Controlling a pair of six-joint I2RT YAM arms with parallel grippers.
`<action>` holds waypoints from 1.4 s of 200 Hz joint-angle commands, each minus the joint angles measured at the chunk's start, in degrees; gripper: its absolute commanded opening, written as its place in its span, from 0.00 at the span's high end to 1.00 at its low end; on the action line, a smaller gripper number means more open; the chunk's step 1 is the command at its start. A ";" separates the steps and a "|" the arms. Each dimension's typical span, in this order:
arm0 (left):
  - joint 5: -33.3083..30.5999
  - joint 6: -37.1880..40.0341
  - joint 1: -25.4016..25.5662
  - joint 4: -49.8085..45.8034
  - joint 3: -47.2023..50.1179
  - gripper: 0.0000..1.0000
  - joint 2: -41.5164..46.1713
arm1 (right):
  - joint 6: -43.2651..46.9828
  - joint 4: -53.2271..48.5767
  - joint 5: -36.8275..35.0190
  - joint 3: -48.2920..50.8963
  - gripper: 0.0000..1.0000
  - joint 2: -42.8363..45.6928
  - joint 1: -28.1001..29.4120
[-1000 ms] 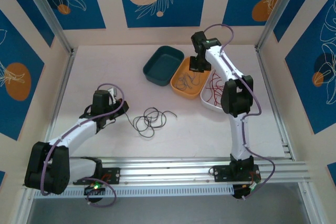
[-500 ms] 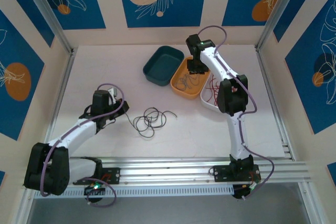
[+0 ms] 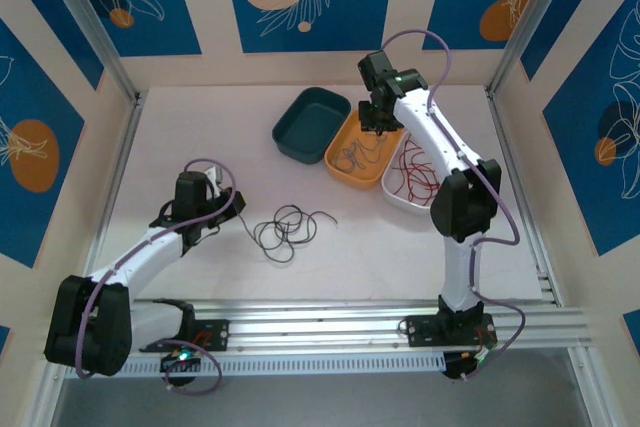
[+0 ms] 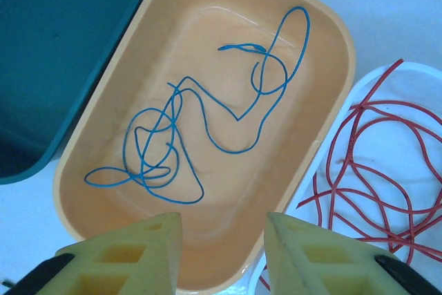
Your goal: Untangle the cables
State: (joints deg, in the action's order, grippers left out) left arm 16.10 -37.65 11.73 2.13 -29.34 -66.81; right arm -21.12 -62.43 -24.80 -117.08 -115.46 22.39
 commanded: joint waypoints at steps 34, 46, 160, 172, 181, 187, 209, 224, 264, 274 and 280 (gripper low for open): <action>2.29 0.12 -0.56 -1.09 -0.82 1.00 1.54 | -0.95 8.06 4.75 15.03 0.59 12.87 7.67; 2.52 0.19 -0.51 -1.16 -1.14 1.00 1.76 | -1.91 10.58 6.42 19.43 0.58 15.73 10.22; 1.74 -0.58 -0.50 -1.63 -2.65 1.00 0.86 | -16.42 23.45 11.20 34.48 0.52 11.20 34.56; 2.01 -0.93 -0.54 -1.23 -2.66 1.00 0.50 | -16.23 24.50 11.49 34.00 0.50 9.35 35.44; 2.27 -1.18 -0.56 -1.01 -2.72 1.00 0.24 | -16.23 24.88 11.75 33.42 0.50 7.86 35.77; 2.49 -1.28 -0.51 -0.81 -2.66 1.00 0.13 | -16.23 25.10 12.13 33.11 0.50 6.84 35.86; 3.00 -1.54 -0.56 -0.55 -2.84 1.00 0.21 | -16.08 26.18 12.46 32.30 0.50 3.77 35.88; 3.14 -1.64 -0.56 -0.64 -2.93 1.00 0.57 | -16.10 26.69 11.83 31.66 0.53 2.12 35.52; 4.25 -1.21 -0.56 -1.42 -3.72 1.00 2.39 | -16.35 28.42 10.64 30.28 0.67 -0.90 33.97; 4.25 -0.59 -0.56 -1.75 -4.00 1.00 3.26 | -16.92 27.80 9.77 29.92 0.77 -1.10 33.47; 4.17 -0.11 -0.51 -2.24 -4.28 1.00 3.92 | -17.29 27.42 9.31 29.97 0.83 -0.95 33.13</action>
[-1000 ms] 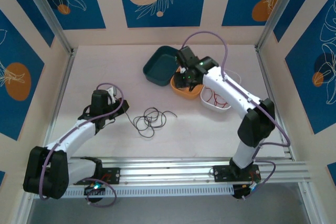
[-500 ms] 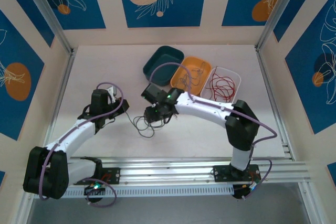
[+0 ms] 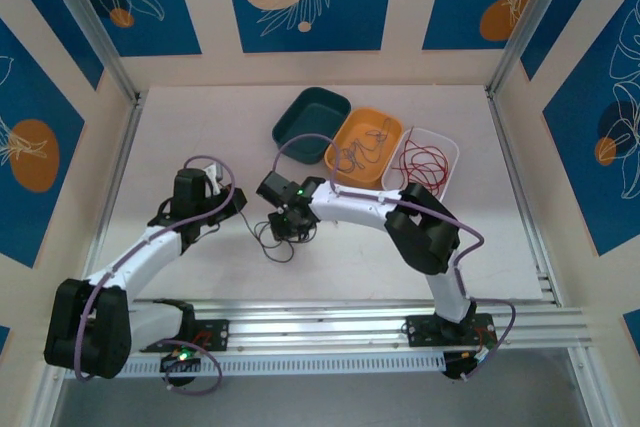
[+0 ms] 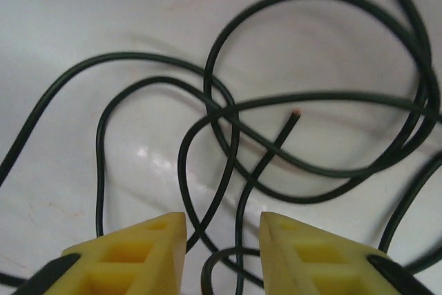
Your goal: Untangle the cables
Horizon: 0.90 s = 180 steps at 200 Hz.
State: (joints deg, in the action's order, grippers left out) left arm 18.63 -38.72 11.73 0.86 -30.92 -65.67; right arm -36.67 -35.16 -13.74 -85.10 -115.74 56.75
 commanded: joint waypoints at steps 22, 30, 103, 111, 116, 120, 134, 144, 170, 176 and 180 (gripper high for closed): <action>-0.10 3.65 -0.56 -4.49 -4.53 1.00 5.40 | -2.78 -0.55 -3.03 -0.60 0.96 1.55 -2.42; -1.10 4.87 -0.52 -5.96 -5.26 1.00 6.51 | -2.97 -0.46 -3.69 0.36 0.98 2.96 -2.74; -11.71 11.64 -0.56 -12.17 -9.01 1.00 15.95 | -5.34 -2.46 -8.47 8.11 1.00 15.49 -5.51; -11.78 12.63 -0.54 -12.54 -9.92 1.00 16.20 | -5.41 -2.62 -8.66 8.65 1.00 16.81 -5.50; -11.58 13.25 -0.56 -12.89 -10.51 1.00 16.19 | -5.40 -2.72 -8.85 8.96 1.00 17.57 -5.52; -11.38 13.76 -0.51 -13.06 -10.98 1.00 16.19 | -5.35 -2.72 -9.04 9.23 1.00 18.28 -5.46; -10.92 14.94 -0.59 -13.69 -12.54 1.00 15.88 | -5.29 -2.77 -9.78 10.03 1.00 20.77 -5.23; -10.81 15.51 -0.56 -13.68 -13.45 1.00 15.62 | -5.00 -2.58 -9.79 10.51 1.00 22.61 -5.06; -10.15 15.63 -0.50 -12.83 -15.32 1.00 14.12 | -1.82 0.59 -7.64 11.85 1.00 27.59 -4.34; -9.67 15.47 -0.56 -12.44 -15.56 1.00 13.70 | -0.60 1.81 -6.40 12.29 1.00 28.82 -4.20; -9.29 15.36 -0.56 -12.18 -15.73 1.00 13.39 | 0.45 2.93 -5.28 12.55 1.00 29.63 -4.12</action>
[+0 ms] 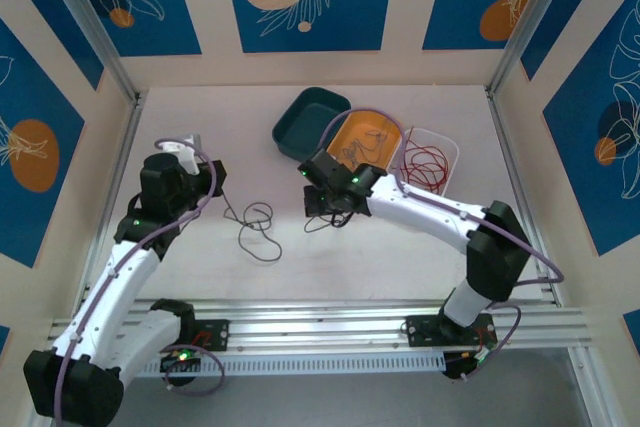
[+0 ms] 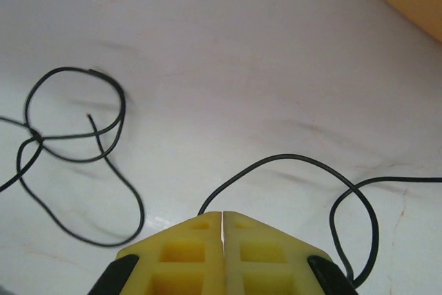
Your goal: Untangle the cables
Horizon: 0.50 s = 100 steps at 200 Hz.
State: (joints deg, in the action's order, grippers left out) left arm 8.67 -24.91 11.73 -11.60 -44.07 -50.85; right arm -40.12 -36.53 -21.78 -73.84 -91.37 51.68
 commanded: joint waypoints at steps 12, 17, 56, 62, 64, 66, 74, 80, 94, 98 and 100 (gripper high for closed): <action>2.25 1.40 -0.54 1.19 -3.09 0.98 -2.21 | 6.76 7.96 6.09 2.46 1.00 7.73 1.21; 3.00 1.31 -0.56 1.53 -3.20 0.98 -2.61 | 7.55 9.29 7.04 2.87 1.00 8.66 1.31; 10.08 0.85 -0.34 4.33 -2.64 0.97 -4.92 | 12.13 13.86 13.35 2.49 1.00 12.81 0.26; 10.86 0.64 -0.33 4.80 -2.31 0.97 -5.14 | 12.31 13.78 13.26 1.95 1.00 12.95 0.06; 11.09 0.54 -0.37 4.93 -2.15 0.97 -5.27 | 12.40 13.73 13.26 1.71 1.00 12.90 -0.03; 11.30 0.49 -0.27 5.14 -2.04 0.97 -5.37 | 12.58 13.76 13.32 1.52 1.00 12.89 -0.18; 12.39 0.14 -0.17 5.74 -1.52 0.97 -5.77 | 12.90 13.85 13.64 0.79 1.00 12.95 -0.47; 13.06 -0.19 -0.13 6.22 -1.15 0.97 -6.09 | 13.08 14.07 13.91 0.35 1.00 12.97 -0.72; 15.07 -1.03 0.23 7.97 0.04 0.96 -7.04 | 13.07 15.03 14.77 -0.34 1.00 12.91 -1.38; 15.50 -1.38 0.30 8.42 0.39 0.96 -7.30 | 13.07 15.35 15.18 -0.40 1.00 12.94 -1.67; 15.61 -1.55 0.42 8.67 0.57 0.96 -7.44 | 13.05 15.51 15.36 -0.42 1.00 12.90 -1.78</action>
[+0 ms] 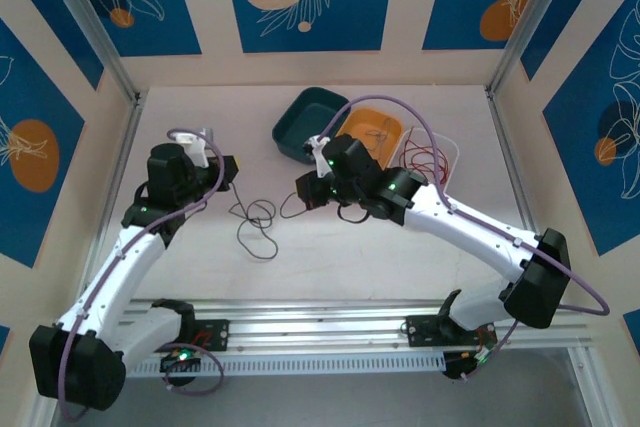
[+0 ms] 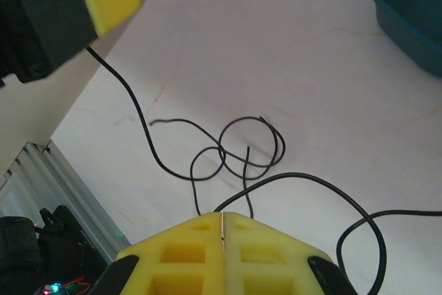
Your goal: Untangle the cables
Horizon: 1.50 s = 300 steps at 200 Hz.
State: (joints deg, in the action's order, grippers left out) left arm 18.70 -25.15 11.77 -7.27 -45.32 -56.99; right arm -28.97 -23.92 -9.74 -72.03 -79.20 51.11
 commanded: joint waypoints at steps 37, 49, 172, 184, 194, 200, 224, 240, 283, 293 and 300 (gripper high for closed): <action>6.13 -3.33 2.20 7.77 4.80 0.90 -6.11 | -1.62 4.66 6.04 -2.14 1.00 -0.55 -4.71; 6.00 -3.01 3.19 7.51 4.64 0.88 -8.51 | -3.09 4.85 6.01 -1.87 1.00 -0.80 -5.42; 6.17 7.31 10.60 19.44 7.59 0.20 -5.27 | -17.48 0.88 10.17 -0.64 1.00 0.27 -14.46; 5.05 11.33 12.22 20.70 8.83 0.22 -3.39 | -18.87 1.56 12.40 -0.42 1.00 0.64 -15.60; 4.08 15.26 14.00 21.81 10.03 0.23 -2.70 | -19.89 2.39 14.06 -0.31 1.00 1.07 -16.20; 3.30 17.82 15.28 22.40 10.61 0.24 -2.71 | -20.45 2.71 14.85 -0.30 1.00 1.40 -16.52; -6.07 25.98 20.63 21.19 11.32 0.15 -4.89 | -21.95 3.64 17.71 -0.96 1.00 2.18 -17.01; -13.86 29.07 23.69 20.65 11.17 0.05 -6.11 | -22.18 2.81 18.10 -1.91 1.00 2.77 -17.07; -23.37 32.77 27.49 38.84 17.08 0.19 -5.03 | -23.78 3.37 20.83 -2.23 1.00 3.62 -17.01; -23.93 32.74 27.46 43.64 17.83 0.20 -5.54 | -24.43 4.40 22.09 -2.00 1.00 3.53 -16.88; -24.07 32.66 27.52 46.15 18.09 0.19 -6.06 | -24.74 5.03 22.82 -1.91 1.00 3.54 -16.82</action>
State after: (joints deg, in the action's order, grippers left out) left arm 0.01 4.82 38.94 24.05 -28.58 -63.09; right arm -51.57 -20.97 8.58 -72.66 -77.06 34.04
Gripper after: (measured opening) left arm 0.806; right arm 0.051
